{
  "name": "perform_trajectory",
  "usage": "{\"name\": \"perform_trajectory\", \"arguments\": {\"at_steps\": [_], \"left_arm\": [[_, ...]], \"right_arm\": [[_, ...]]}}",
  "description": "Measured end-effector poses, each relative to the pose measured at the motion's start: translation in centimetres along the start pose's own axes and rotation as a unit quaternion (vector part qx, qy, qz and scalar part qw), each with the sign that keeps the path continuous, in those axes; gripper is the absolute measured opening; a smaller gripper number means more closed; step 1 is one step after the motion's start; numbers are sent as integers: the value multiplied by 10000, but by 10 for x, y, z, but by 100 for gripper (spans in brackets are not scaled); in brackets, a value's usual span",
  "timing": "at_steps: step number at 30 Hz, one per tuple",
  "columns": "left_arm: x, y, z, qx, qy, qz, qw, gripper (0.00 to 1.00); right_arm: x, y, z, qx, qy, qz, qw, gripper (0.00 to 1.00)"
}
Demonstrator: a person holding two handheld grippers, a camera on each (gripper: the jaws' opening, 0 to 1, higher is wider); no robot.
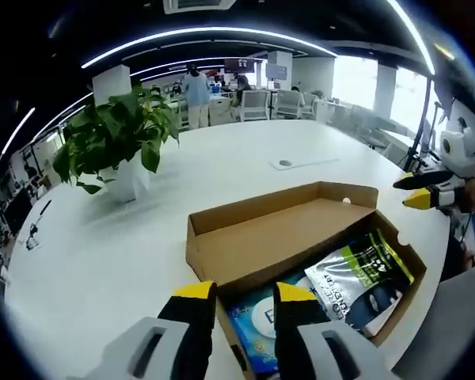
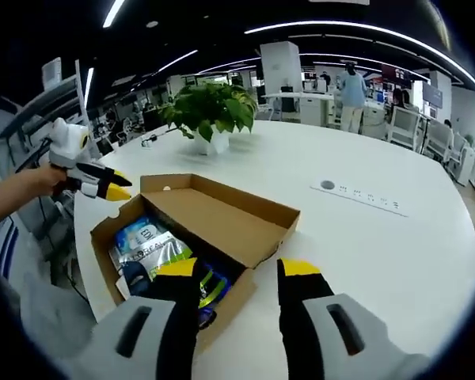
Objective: Operate the shoe box by opening the lid, removing the specified soft item, and placing it in the target area until the item is outside and the box remains undamaged.
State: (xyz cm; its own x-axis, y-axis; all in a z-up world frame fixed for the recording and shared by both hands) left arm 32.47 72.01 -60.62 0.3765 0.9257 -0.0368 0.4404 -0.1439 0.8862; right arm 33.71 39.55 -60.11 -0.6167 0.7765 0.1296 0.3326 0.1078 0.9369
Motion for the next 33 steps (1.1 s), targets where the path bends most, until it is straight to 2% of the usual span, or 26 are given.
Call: {"name": "perform_trajectory", "arguments": {"at_steps": [11, 19, 23, 33], "left_arm": [[-32, -24, -8, 152, -520, -391, 9978, 30], [-50, -37, -7, 350, -923, -408, 9943, 31], [-57, -44, -5, 483, -1032, -435, 9925, 31], [-66, -57, 2, 753, -1173, -924, 9859, 27]], "right_arm": [[15, -8, -26, 22, 249, -462, 9986, 50], [21, -14, -37, 9, 338, -340, 9988, 59], [24, -20, -40, 60, 375, -293, 9989, 61], [33, -26, -41, 116, 435, -233, 9987, 61]]}}
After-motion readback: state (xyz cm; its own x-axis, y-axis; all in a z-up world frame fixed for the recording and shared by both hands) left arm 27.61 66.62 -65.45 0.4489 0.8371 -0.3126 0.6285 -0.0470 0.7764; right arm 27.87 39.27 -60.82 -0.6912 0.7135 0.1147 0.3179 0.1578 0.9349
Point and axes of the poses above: the point that each gripper's makers call its tool centre point, and the gripper's own axes: z roughly forward along the fingers, x roughly to its left, y roughly out of its top, the point moved 8 cm from there along -z, roughly backward along the fingers, and after that the axes turned 14 degrees about -x, right-handed, at the moved point
